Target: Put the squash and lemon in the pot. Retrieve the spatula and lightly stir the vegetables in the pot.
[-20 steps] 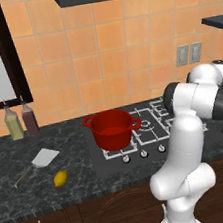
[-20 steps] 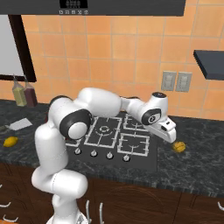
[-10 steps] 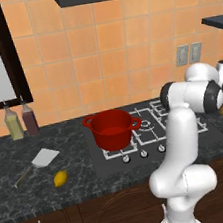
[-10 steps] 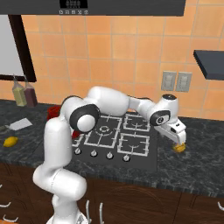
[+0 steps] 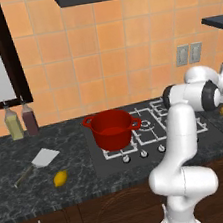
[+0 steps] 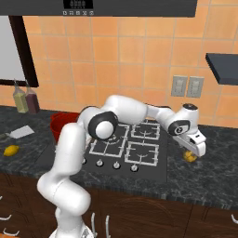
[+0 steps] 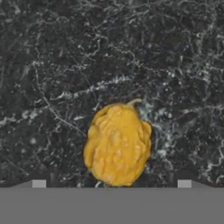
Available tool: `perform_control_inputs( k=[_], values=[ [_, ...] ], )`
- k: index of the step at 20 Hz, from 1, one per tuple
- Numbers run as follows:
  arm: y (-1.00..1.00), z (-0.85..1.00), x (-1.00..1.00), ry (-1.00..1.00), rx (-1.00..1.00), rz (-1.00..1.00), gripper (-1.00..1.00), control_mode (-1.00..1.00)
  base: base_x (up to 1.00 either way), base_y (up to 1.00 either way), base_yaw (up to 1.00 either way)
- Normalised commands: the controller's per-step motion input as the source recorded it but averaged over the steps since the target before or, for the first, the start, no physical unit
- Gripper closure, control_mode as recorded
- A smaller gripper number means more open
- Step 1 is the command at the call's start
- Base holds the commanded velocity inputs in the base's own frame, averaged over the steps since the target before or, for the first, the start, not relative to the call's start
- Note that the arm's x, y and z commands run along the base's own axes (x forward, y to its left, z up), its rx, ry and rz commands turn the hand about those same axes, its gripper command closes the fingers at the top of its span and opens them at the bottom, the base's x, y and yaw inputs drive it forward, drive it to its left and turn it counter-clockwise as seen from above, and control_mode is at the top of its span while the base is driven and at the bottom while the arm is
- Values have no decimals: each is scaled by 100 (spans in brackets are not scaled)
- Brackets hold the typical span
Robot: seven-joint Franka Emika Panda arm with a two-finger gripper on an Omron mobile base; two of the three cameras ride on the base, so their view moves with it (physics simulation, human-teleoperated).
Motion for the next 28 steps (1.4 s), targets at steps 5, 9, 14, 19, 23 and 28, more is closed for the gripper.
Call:
perform_control_inputs(
  k=[5,9,14,19,23,28],
  values=[
    [-11,-32,10,0,0,-4,-100,-100,0,0,0],
    [0,-35,0,0,0,-2,-100,-100,0,0,0],
    [0,-39,0,0,0,0,100,-100,0,0,0],
    [5,4,1,-1,-1,0,100,-100,0,0,0],
    [81,93,-3,-20,0,0,100,-100,0,0,0],
    [45,41,1,-12,-3,6,100,-100,0,0,0]
  ],
)
